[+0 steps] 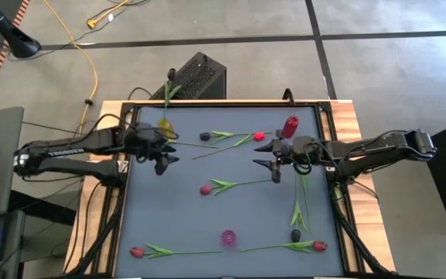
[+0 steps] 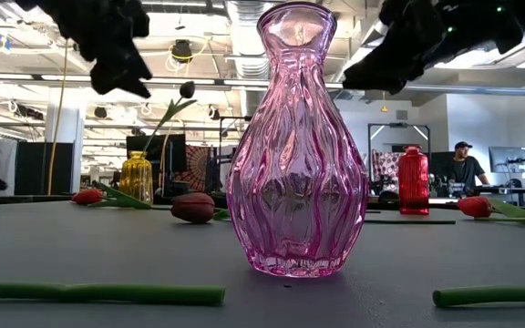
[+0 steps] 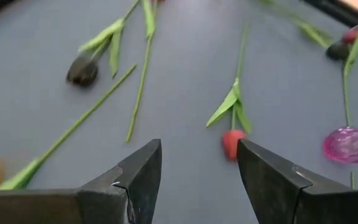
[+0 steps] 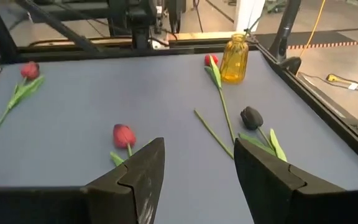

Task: Sort flowers into vase by color
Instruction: Put the top black flower into the yellow vase

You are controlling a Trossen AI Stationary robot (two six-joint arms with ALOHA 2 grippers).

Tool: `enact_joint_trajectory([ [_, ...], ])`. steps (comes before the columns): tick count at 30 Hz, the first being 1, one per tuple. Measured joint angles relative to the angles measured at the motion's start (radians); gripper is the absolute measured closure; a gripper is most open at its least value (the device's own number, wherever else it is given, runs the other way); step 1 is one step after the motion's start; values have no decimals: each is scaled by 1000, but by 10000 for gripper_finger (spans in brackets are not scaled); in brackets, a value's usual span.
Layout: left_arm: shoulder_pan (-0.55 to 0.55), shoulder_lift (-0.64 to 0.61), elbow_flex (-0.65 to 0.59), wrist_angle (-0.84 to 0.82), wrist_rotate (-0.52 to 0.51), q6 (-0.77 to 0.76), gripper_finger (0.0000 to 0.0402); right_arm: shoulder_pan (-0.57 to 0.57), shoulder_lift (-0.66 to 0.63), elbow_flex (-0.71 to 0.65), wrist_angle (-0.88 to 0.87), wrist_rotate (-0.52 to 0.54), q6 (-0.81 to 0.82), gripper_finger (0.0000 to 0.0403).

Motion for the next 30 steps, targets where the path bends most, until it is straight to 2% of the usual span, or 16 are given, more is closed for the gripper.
enact_joint_trajectory([
  [4,-88,3,0,83,-87,4,205,-38,105,74,-57,-2,-5,181],
  [10,-171,37,0,153,-167,31,205,-137,324,285,-219,-4,-88,181],
  [19,-211,136,-1,148,-206,31,205,-310,678,596,-513,-4,-223,181],
  [23,-211,181,-1,147,-203,33,205,-371,776,660,-549,-13,-255,181],
  [27,-211,217,-2,147,-202,65,205,-423,836,687,-548,-91,-269,183],
  [30,-211,237,-2,147,-203,81,205,-449,867,697,-539,-108,-267,189],
])
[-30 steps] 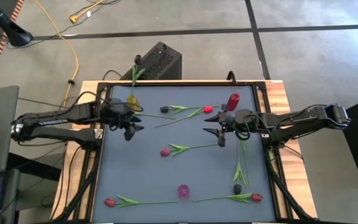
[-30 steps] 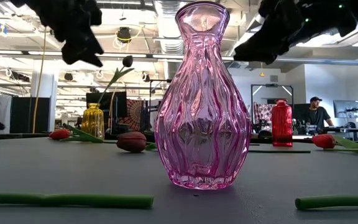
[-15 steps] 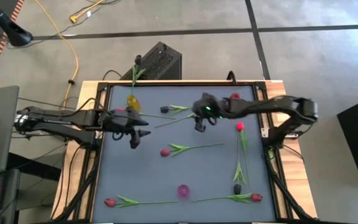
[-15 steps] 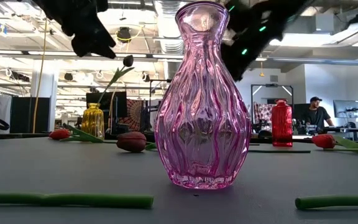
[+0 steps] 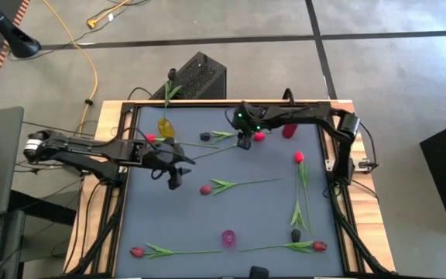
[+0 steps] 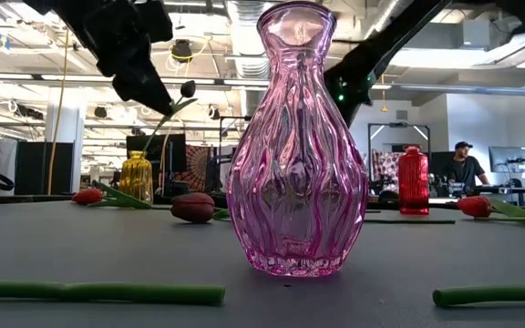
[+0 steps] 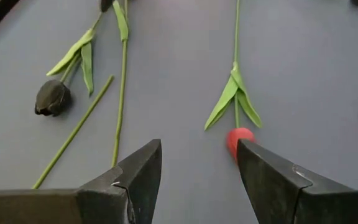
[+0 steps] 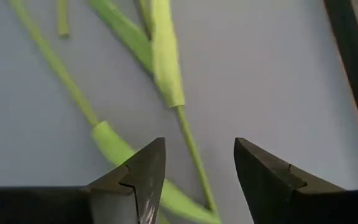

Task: Sort flowers into vase by color
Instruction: Put the top black flower into the yellow vase

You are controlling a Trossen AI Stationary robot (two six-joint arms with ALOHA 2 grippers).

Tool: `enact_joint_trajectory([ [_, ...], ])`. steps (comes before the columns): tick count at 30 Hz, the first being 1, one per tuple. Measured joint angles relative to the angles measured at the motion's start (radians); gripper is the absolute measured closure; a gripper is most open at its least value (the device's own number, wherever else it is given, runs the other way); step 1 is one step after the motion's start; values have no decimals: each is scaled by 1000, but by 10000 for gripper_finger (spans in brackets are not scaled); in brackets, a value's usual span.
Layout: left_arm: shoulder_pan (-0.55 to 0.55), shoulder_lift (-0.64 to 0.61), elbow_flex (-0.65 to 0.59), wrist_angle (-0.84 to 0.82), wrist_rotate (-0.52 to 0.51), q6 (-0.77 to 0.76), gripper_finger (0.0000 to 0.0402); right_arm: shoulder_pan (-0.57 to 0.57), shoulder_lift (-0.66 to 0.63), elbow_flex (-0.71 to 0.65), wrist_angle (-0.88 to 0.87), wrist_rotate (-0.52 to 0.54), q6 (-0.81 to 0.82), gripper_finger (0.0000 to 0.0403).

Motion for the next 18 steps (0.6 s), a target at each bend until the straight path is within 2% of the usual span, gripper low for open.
enact_joint_trajectory([
  [6,0,11,-1,34,-1,31,205,-14,51,0,2,-64,-10,200],
  [12,0,9,-1,44,-1,37,205,-13,91,4,11,-63,-16,212],
  [15,0,9,-1,44,-1,36,205,-13,95,4,11,-63,-18,238],
  [18,0,9,-1,44,-1,36,205,-13,90,3,12,-62,-26,284],
])
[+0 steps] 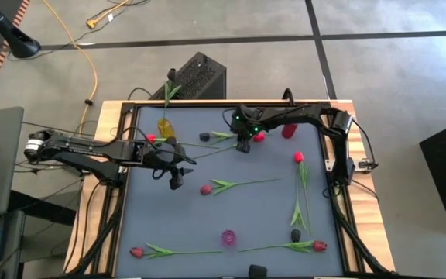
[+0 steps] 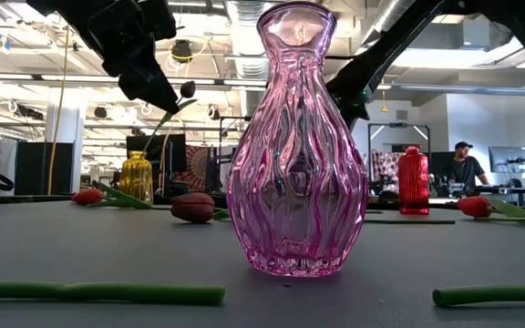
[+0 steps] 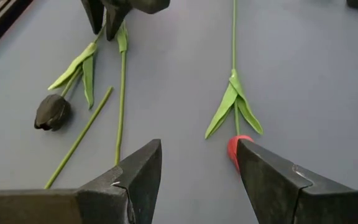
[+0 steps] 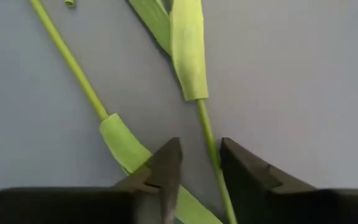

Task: Sort flowers into vase by color
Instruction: Put the top black flower into the yellow vase

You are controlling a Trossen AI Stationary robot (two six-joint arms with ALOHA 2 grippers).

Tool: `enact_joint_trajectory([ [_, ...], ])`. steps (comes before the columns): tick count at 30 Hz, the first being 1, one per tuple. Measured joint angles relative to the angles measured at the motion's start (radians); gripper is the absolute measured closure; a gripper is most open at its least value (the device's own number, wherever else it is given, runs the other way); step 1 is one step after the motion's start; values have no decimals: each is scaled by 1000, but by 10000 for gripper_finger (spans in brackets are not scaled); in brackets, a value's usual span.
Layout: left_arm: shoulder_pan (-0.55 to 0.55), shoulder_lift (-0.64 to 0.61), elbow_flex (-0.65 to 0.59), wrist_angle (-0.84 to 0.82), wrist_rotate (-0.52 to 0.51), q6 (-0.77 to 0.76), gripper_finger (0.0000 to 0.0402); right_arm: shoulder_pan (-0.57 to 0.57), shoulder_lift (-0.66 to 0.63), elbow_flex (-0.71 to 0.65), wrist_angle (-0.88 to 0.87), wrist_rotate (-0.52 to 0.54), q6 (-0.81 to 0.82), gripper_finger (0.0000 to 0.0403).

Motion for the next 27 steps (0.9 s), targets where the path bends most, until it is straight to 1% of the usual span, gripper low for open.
enact_joint_trajectory([
  [4,0,0,0,0,0,-1,205,1,-12,-3,15,5,0,359],
  [6,0,0,0,0,0,-4,205,1,-24,-4,20,17,-1,385],
  [9,0,0,0,0,0,-6,205,-3,-57,-6,23,26,-1,383],
  [13,0,0,0,0,0,-7,205,-10,-133,-6,21,29,0,381],
  [17,0,0,0,1,0,-8,205,-23,-229,-10,31,27,1,387],
  [20,0,0,0,25,-5,-7,205,-35,-313,-32,70,0,25,387],
  [21,0,0,-1,51,-13,-6,205,-37,-340,-43,85,-25,37,387],
  [23,0,-1,-18,156,-27,6,205,-36,-389,-69,122,-81,63,386],
  [25,0,-1,-56,298,-27,38,205,-33,-442,-106,181,-154,90,386],
  [27,0,-1,-96,446,-27,69,205,-28,-489,-141,243,-255,126,386],
])
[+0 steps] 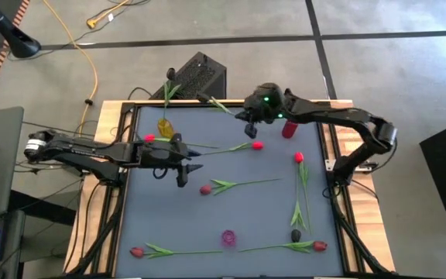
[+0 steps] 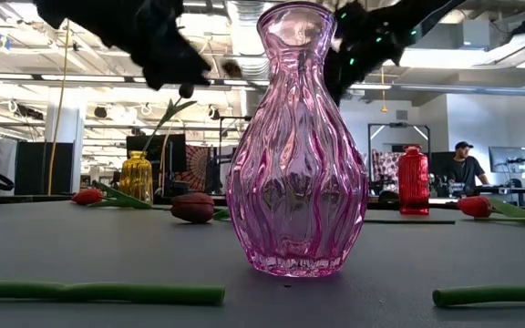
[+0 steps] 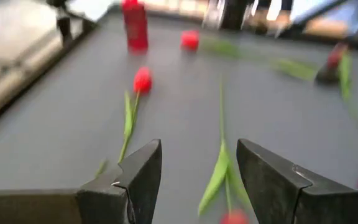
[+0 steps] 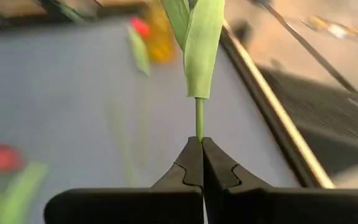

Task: Sort flowers into vase by color
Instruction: Put the top black flower into the yellow vase

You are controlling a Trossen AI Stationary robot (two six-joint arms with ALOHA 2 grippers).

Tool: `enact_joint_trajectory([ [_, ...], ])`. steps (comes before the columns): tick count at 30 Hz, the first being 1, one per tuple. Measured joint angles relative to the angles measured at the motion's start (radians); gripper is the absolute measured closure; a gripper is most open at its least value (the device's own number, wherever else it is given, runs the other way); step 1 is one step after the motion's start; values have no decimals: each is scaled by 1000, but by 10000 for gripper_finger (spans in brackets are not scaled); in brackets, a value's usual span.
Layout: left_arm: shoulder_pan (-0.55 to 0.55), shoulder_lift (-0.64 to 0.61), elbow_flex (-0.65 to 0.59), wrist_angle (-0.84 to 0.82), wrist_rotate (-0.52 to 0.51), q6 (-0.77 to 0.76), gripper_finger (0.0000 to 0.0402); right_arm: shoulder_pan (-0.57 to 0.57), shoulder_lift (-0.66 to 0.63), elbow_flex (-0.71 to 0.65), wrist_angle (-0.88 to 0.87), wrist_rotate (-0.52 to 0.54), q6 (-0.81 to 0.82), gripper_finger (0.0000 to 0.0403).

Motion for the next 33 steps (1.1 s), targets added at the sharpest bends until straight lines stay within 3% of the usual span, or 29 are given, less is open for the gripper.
enact_joint_trajectory([
  [3,1,0,-64,236,-27,14,205,25,-53,-62,127,-136,67,386],
  [8,4,0,-142,559,-134,19,205,108,-100,-145,358,-229,183,386],
  [15,4,6,-156,678,-149,25,205,260,-100,-164,532,-232,217,385],
  [20,4,97,-149,833,-57,29,205,336,-88,-163,629,-175,217,385],
  [27,3,288,-85,1026,82,96,205,366,-87,-164,620,-148,221,385],
  [33,3,329,-25,1033,85,170,205,369,-86,-164,558,-148,219,385],
])
